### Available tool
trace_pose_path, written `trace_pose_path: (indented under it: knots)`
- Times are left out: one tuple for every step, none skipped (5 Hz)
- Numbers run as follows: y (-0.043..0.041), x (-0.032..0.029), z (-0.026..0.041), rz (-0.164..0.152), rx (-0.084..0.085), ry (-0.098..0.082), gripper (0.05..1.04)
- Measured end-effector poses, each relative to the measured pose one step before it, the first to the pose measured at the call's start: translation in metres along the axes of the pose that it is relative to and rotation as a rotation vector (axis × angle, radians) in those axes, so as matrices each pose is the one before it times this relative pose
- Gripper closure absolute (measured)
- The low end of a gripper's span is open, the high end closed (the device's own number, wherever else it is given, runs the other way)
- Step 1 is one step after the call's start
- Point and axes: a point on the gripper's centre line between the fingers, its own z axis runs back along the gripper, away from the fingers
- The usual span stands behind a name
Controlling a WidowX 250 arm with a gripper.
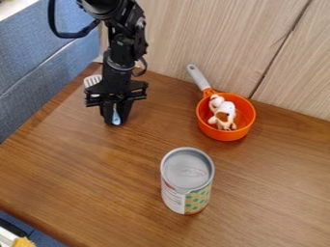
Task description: Move the spatula to the close left side of the red pot
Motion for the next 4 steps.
trace_pose_path:
  knots:
    - [-0.00209,-0.00110,0.00070,-0.0173,-0.0052,-0.0029,0.767]
    - [-0.00537,-0.00820,0.00928,-0.0435,-0.0271,-0.0265,0.767]
    - [-0.00833,-0.00024,0.02621,-0.0478,-0.0760,-0.0772,0.767]
    - [-0.01498,-0.00956,0.01087,-0.0831,0.0009,-0.0001,0.767]
